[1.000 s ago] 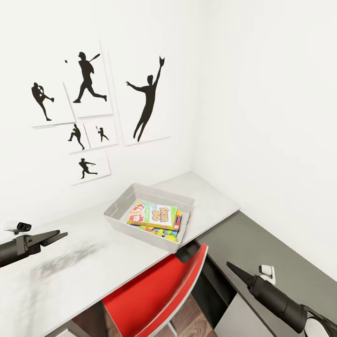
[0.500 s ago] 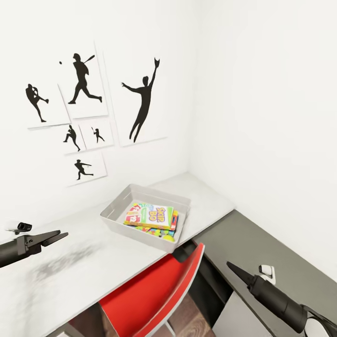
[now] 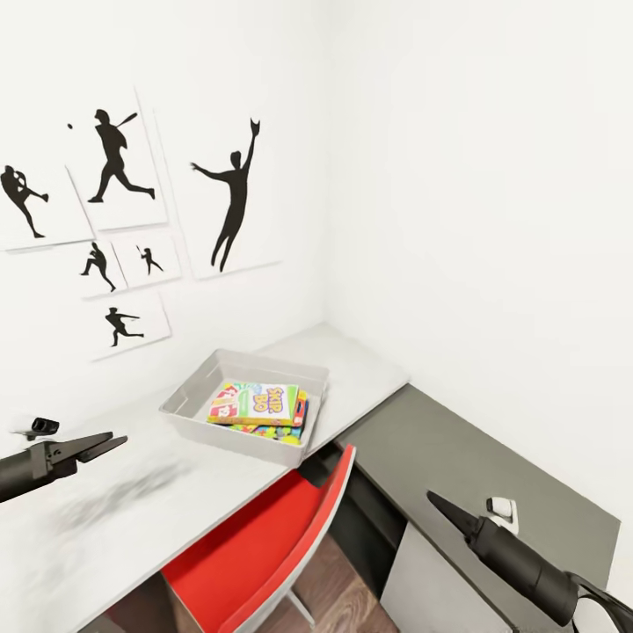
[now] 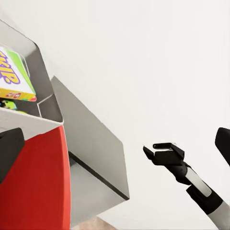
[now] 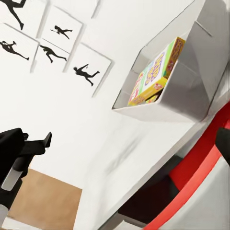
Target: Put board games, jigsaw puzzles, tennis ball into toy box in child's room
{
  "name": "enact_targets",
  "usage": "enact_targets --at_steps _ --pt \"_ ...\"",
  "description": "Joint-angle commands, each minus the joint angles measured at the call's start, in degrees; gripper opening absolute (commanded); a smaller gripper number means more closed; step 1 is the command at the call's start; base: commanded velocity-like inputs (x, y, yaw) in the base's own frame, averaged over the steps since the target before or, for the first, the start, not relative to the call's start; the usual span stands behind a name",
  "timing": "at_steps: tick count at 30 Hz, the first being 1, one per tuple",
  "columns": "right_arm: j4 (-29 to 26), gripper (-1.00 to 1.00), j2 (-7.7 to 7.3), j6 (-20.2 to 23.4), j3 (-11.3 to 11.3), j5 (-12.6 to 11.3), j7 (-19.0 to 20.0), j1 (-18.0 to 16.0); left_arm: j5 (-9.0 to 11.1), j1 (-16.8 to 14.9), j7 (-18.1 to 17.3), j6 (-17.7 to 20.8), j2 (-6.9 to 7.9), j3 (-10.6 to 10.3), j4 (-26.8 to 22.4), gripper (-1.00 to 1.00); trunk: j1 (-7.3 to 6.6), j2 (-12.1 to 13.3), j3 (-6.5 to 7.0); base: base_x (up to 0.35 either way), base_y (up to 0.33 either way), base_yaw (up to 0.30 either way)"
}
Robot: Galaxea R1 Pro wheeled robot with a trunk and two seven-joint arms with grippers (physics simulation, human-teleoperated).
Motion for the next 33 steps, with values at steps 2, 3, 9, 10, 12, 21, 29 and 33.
enact_targets --at_steps 2,3,9,10,12,21,29,33 --pt "-0.05 1.00 -0.01 0.39 -0.03 -0.33 -0.07 -0.01 -0.10 -0.04 -0.24 0.62 -0.01 0.02 0.00 1.00 0.03 -0.11 0.03 -0.100 0.035 -0.220" --pt "-0.05 1.00 -0.01 0.39 -0.03 -0.32 -0.07 -0.01 -0.10 -0.04 -0.24 0.62 -0.02 0.00 0.00 1.00 0.03 -0.11 0.10 -0.161 0.070 -0.220" --pt "0.02 1.00 -0.01 0.40 -0.09 -0.34 -0.07 -0.01 -0.18 -0.04 -0.24 0.63 -0.03 0.03 0.00 1.00 0.03 -0.11 0.51 -0.243 0.117 -0.220" --pt "0.04 1.00 -0.01 0.40 -0.09 -0.33 -0.07 -0.01 -0.19 -0.04 -0.24 0.63 -0.03 0.03 0.00 1.00 0.03 -0.11 0.58 -0.276 0.129 -0.220" --pt "0.08 1.00 -0.01 0.40 -0.10 -0.33 -0.07 -0.01 -0.20 -0.04 -0.24 0.64 -0.03 0.04 0.00 1.00 0.03 -0.11 0.71 -0.284 0.131 -0.220" --pt "0.13 1.00 -0.01 0.40 -0.11 -0.36 -0.09 -0.01 -0.20 -0.04 -0.24 0.62 -0.03 0.04 0.00 1.00 0.03 -0.11 1.32 -0.293 0.133 -0.221" --pt "0.15 1.00 -0.01 0.40 -0.11 -0.32 -0.15 -0.01 -0.19 -0.04 -0.24 0.56 0.01 0.02 0.00 1.00 0.03 -0.11 1.84 -0.296 0.133 -0.225" --pt "0.32 1.00 -0.01 0.40 -0.11 -0.35 -0.15 -0.01 -0.18 -0.04 -0.24 0.55 -0.01 0.02 0.00 1.00 0.03 -0.11 2.10 -0.296 0.133 -0.227"
